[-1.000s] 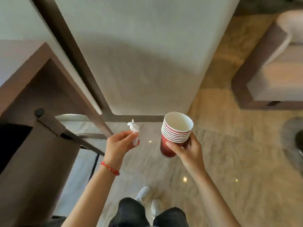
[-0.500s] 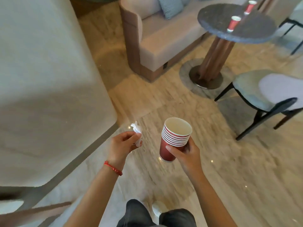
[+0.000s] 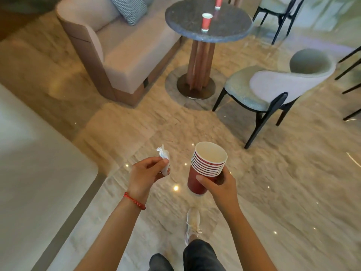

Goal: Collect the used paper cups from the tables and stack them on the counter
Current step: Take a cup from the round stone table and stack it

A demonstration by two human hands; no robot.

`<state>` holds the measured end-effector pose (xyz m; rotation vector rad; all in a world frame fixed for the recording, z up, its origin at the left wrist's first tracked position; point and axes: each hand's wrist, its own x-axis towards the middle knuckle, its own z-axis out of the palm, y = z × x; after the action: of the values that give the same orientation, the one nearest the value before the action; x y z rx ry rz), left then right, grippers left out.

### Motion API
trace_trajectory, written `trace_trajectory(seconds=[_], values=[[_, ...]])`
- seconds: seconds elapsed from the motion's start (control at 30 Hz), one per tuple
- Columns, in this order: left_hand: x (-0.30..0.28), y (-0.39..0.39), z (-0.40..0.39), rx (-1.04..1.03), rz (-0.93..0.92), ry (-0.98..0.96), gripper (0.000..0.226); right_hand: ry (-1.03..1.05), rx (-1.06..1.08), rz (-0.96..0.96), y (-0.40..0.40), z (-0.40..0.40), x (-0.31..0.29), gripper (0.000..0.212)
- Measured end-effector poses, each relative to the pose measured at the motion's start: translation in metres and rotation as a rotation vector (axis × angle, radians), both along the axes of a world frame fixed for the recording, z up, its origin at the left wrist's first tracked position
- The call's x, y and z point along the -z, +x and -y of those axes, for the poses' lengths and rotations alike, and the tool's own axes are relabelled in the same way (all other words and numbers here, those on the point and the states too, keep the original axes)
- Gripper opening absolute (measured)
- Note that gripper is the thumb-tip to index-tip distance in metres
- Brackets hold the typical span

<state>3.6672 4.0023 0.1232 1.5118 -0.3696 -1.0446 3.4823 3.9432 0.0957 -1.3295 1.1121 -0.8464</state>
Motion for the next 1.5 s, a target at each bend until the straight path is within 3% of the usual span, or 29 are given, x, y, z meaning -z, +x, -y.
trace_trajectory(seconds=[0.43,0.7,1.13,1.37,1.5], values=[[-0.018,0.012,0.191,-0.008,0.029,-0.039,0.012,-0.046,-0.052,0.068,0.017,0.203,-0.029,0.057],[-0.012,0.066,0.309,-0.008,0.002,-0.041,0.018,-0.046,-0.051,0.071,0.072,0.323,-0.027,0.076],[-0.045,0.190,0.535,0.098,0.027,-0.075,0.009,-0.081,0.135,0.124,0.185,0.519,-0.058,0.062],[-0.037,0.220,0.638,0.133,0.024,-0.071,0.020,-0.083,0.163,0.118,0.214,0.621,-0.052,0.066],[-0.031,0.233,0.706,0.130,0.014,-0.077,0.014,-0.103,0.170,0.109,0.228,0.693,-0.044,0.049]])
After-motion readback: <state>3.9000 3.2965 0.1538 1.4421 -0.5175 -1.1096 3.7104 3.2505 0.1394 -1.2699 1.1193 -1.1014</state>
